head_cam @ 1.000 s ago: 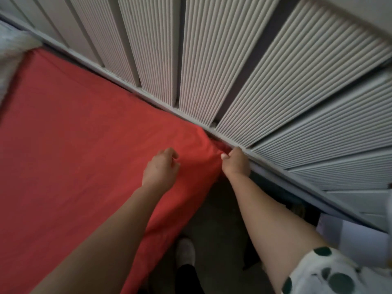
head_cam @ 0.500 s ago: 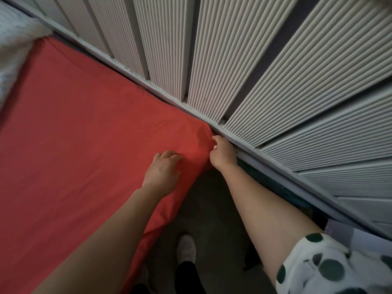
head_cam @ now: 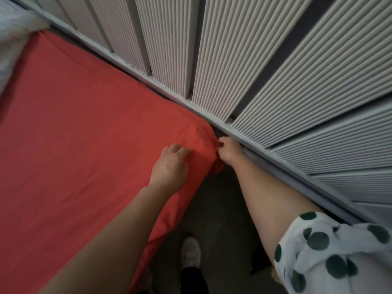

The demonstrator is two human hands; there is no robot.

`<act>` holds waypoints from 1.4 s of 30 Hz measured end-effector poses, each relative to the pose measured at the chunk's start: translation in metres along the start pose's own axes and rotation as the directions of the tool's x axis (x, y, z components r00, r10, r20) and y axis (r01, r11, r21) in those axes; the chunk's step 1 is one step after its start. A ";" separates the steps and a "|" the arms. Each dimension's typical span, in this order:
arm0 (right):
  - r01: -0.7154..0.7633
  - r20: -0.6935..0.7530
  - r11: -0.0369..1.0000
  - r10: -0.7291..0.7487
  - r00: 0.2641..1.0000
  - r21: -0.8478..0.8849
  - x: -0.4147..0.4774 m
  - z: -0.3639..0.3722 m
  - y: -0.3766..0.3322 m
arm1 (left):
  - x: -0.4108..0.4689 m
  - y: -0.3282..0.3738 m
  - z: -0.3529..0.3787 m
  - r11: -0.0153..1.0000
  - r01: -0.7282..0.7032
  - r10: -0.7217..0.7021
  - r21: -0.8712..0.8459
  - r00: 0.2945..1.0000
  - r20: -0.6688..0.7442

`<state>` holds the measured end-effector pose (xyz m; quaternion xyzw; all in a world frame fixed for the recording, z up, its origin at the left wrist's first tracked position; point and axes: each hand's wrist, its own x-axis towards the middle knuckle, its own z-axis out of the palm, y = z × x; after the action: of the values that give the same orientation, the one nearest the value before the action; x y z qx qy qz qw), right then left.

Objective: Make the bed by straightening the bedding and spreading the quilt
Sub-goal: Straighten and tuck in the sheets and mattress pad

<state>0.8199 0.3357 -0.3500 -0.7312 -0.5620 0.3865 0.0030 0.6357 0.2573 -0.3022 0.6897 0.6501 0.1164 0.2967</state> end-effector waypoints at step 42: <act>0.175 0.137 0.970 -0.199 0.970 0.170 0.021 0.000 -0.017 | 0.102 0.008 -0.009 0.859 -0.125 -0.017 0.496 0.962 0.272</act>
<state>0.8072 0.3597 -0.3545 -0.6404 -0.5951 0.4826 0.0537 0.6508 0.3581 -0.3137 0.7708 0.5920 -0.1448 0.1857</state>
